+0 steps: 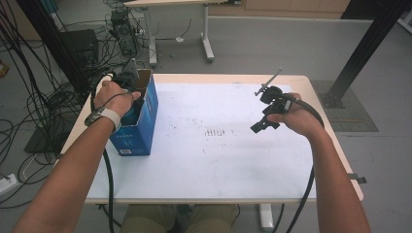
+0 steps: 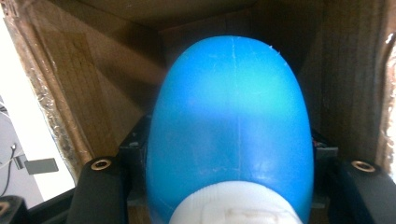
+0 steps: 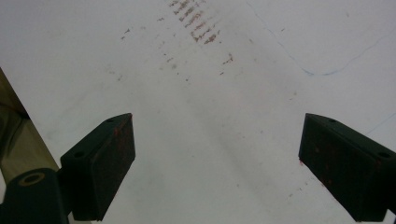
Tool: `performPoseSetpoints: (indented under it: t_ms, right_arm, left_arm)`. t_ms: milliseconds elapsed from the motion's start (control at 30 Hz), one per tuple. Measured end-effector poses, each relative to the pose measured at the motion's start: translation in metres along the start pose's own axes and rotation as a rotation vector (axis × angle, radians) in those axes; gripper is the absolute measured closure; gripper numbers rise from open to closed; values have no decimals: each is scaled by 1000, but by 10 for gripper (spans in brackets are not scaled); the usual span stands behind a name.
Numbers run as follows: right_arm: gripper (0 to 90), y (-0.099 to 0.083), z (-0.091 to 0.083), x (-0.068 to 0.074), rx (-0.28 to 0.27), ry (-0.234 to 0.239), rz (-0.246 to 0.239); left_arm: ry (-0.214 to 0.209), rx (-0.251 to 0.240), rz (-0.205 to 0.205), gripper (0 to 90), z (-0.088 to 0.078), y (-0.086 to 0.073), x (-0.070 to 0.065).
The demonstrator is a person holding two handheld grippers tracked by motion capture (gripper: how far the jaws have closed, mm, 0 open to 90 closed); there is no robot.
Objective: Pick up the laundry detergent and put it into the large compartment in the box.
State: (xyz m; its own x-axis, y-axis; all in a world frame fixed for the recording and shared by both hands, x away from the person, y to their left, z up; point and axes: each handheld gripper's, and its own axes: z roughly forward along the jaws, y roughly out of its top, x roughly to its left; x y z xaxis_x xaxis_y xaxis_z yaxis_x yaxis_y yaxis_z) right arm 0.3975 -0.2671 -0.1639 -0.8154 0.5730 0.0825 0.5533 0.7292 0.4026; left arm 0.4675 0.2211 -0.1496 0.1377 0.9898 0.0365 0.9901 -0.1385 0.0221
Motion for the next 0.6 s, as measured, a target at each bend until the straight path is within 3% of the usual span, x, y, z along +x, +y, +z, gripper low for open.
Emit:
performPoseSetpoints:
  t_ms: [600]
  right_arm:
    - [107, -1, 0, 0, 0, -1, -1]
  left_arm:
    - [0, 0, 3, 376, 0, 0, 0]
